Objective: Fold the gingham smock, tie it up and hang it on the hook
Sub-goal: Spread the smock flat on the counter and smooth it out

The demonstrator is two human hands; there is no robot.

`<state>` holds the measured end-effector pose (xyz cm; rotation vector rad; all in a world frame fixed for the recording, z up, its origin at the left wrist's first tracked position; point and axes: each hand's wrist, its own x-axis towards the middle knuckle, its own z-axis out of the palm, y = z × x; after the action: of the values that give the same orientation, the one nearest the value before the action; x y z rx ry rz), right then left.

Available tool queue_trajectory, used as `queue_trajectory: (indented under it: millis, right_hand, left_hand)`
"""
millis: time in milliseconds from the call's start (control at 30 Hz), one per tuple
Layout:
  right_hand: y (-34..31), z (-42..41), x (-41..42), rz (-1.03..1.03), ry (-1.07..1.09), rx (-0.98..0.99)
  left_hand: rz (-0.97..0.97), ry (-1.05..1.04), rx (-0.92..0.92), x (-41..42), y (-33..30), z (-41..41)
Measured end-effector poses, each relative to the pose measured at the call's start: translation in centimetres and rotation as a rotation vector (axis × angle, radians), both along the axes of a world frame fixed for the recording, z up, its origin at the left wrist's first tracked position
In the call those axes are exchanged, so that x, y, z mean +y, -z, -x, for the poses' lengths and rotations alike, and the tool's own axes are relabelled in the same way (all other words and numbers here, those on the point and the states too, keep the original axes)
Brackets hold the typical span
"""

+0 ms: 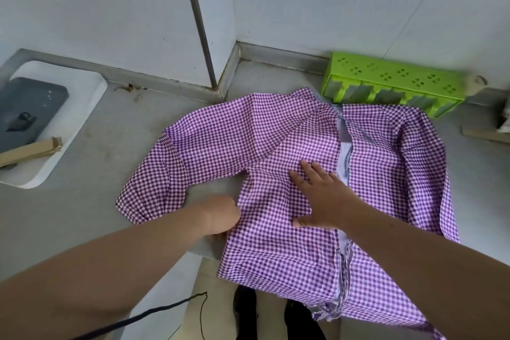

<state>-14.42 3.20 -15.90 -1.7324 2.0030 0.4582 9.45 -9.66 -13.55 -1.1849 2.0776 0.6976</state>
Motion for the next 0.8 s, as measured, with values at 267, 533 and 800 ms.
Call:
queue_trajectory:
  millis: [267, 533, 800]
  right_hand:
    - [0.0, 0.0, 0.0, -0.007, 0.005, -0.011]
    - [0.6, 1.2, 0.2, 0.007, -0.031, -0.019]
    - [-0.5, 0.4, 2.5, 0.189, -0.056, -0.1]
  left_hand:
    - [0.205, -0.047, 0.073, 0.4, -1.7, 2.9]
    - [0.141, -0.11, 0.219, 0.1, 0.7, 0.3]
    - [0.216, 0.457, 0.181, -1.9, 1.6, 0.9]
